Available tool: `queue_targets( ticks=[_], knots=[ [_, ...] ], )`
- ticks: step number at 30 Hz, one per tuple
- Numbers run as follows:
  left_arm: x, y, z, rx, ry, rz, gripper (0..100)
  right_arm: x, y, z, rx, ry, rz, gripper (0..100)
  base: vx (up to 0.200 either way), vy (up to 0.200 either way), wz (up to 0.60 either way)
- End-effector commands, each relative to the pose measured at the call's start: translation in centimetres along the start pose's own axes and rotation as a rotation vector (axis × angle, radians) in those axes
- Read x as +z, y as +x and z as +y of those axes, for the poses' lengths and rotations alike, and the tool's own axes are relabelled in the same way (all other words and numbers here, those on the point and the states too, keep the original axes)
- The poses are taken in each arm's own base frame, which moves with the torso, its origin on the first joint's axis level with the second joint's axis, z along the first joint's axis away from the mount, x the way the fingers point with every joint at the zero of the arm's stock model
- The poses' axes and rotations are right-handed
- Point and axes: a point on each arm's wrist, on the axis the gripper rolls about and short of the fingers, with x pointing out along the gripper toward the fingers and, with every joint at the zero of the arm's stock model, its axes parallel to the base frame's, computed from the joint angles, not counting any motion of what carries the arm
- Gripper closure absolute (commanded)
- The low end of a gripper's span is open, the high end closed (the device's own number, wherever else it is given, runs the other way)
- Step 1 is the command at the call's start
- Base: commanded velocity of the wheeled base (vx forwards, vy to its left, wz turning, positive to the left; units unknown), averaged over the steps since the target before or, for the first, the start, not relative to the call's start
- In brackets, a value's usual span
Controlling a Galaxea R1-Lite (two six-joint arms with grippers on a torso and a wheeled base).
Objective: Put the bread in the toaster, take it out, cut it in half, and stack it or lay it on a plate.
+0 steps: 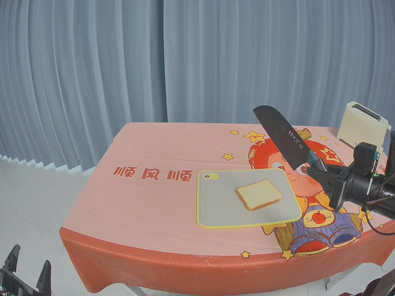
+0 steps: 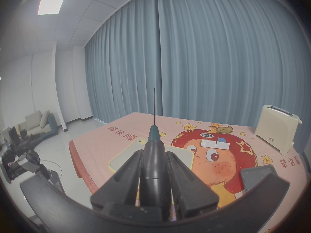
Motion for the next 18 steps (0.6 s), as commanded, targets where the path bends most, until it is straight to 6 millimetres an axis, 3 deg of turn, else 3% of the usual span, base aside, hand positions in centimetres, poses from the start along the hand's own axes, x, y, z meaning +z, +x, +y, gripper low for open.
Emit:
queue_targets(
  ticks=[1,8,18],
  knots=[
    [-0.5,0.0,0.0,0.001,0.001,0.001,0,0.0,0.3,0.0,-0.003,0.015,0.019,100,0.0,0.0,0.0],
    [-0.5,0.0,0.0,0.001,0.001,0.001,0,-1.7,0.2,0.6,0.016,-0.002,0.077,100,0.0,0.0,0.0],
    [-0.5,0.0,0.0,0.002,-0.005,-0.002,0,-1.7,0.0,0.5,0.01,-0.004,0.072,100,0.0,0.0,0.0]
  ],
)
